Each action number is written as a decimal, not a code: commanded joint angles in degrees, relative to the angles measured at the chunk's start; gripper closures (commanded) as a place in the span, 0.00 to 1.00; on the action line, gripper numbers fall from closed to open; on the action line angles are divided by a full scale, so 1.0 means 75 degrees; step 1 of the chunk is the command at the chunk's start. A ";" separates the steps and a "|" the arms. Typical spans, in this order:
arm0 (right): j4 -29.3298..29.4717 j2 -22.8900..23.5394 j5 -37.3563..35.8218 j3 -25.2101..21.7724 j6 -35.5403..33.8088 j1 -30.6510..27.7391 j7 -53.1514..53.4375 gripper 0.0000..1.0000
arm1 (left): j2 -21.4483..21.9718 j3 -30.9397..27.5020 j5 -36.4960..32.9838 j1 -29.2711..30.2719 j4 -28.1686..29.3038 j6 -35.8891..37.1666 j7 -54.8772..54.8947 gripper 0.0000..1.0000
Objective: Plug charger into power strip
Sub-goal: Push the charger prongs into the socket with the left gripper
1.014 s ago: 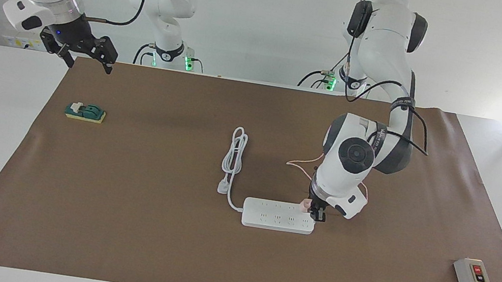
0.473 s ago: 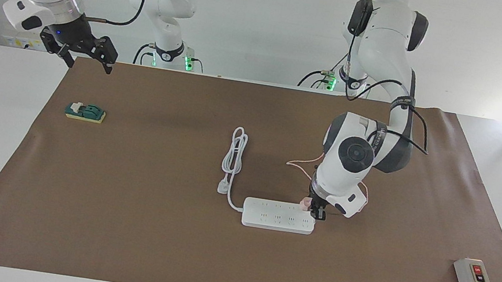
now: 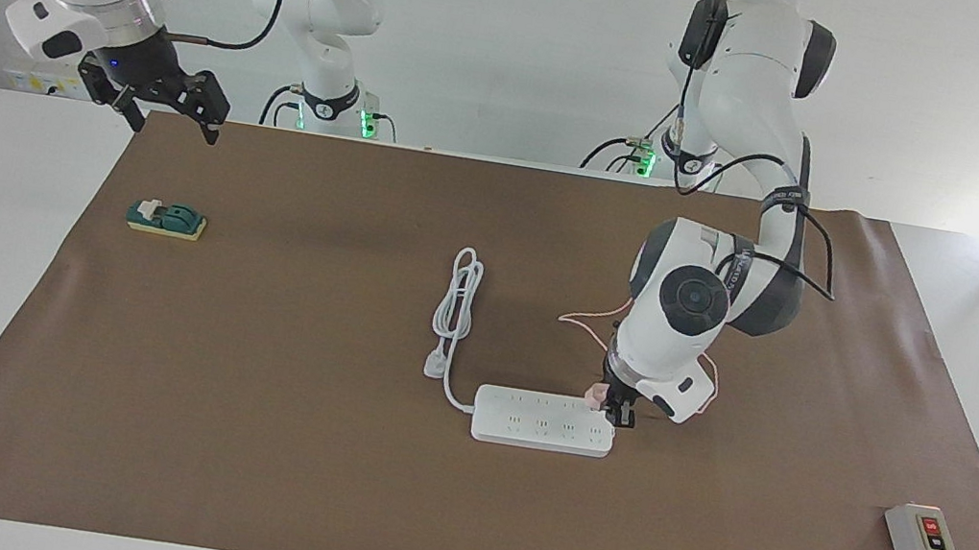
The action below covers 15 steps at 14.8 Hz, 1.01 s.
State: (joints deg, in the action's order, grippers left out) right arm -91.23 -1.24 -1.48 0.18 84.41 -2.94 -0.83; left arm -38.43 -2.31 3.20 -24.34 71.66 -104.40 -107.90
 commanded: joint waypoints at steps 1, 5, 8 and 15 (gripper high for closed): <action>-0.0059 -0.0104 0.0044 0.0034 -0.0087 -0.0089 -0.0193 0.00 | 0.0132 -0.0103 -0.0156 -0.0060 0.0359 -0.0423 0.0008 1.00; -0.0059 -0.0104 0.0044 0.0034 -0.0087 -0.0089 -0.0193 0.00 | 0.0132 -0.0103 -0.0157 -0.0048 0.0359 -0.0656 -0.0038 1.00; -0.0059 -0.0104 0.0044 0.0034 -0.0087 -0.0089 -0.0193 0.00 | 0.0121 -0.0103 -0.0157 -0.0071 0.0429 -0.0693 -0.0050 1.00; -0.0059 -0.0104 0.0044 0.0034 -0.0099 -0.0089 -0.0193 0.00 | 0.0097 -0.0103 -0.0226 -0.0212 0.1015 -0.1337 -0.0097 1.00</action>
State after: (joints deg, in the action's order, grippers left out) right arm -91.23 -1.24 -1.48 0.18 84.41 -2.94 -0.83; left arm -37.22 -2.54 2.72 -24.57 75.01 -108.97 -107.91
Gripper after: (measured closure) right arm 0.000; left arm 0.687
